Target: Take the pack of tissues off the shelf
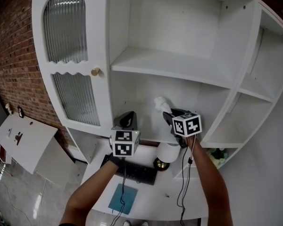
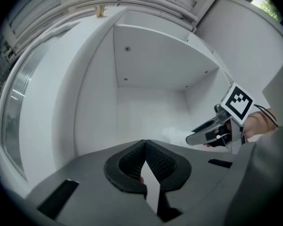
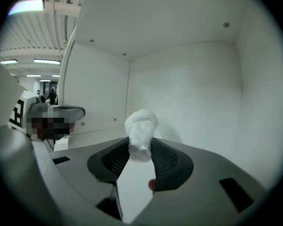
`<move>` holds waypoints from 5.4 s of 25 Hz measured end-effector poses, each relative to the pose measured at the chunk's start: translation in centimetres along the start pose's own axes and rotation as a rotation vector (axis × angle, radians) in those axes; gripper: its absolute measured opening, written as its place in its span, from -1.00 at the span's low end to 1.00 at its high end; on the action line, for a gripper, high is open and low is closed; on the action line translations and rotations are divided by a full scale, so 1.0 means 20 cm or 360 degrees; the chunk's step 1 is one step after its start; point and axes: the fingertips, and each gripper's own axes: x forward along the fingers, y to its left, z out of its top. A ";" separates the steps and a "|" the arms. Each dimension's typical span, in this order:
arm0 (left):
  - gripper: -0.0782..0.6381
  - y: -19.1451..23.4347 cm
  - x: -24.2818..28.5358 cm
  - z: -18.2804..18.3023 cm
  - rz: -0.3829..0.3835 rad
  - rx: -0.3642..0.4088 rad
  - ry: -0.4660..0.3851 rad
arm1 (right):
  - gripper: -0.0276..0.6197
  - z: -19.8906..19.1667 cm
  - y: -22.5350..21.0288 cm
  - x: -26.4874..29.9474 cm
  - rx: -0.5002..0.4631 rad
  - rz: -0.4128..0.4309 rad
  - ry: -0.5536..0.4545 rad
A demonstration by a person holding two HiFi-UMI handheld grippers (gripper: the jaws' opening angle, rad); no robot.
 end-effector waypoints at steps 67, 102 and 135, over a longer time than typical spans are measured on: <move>-0.74 -0.65 -0.79 -1.78 -0.0200 -0.0202 0.0497 | -0.48 -2.01 0.87 -0.52 0.0736 -0.0399 0.0159; -0.74 -0.92 -1.07 -2.68 -0.0341 -0.0290 0.1171 | -0.38 -2.90 1.18 -0.32 0.0847 -0.0281 0.0980; -0.74 -0.58 -0.99 -1.95 -0.0197 -0.0336 0.0762 | -0.83 -2.16 0.85 -0.60 0.0721 -0.0361 0.0473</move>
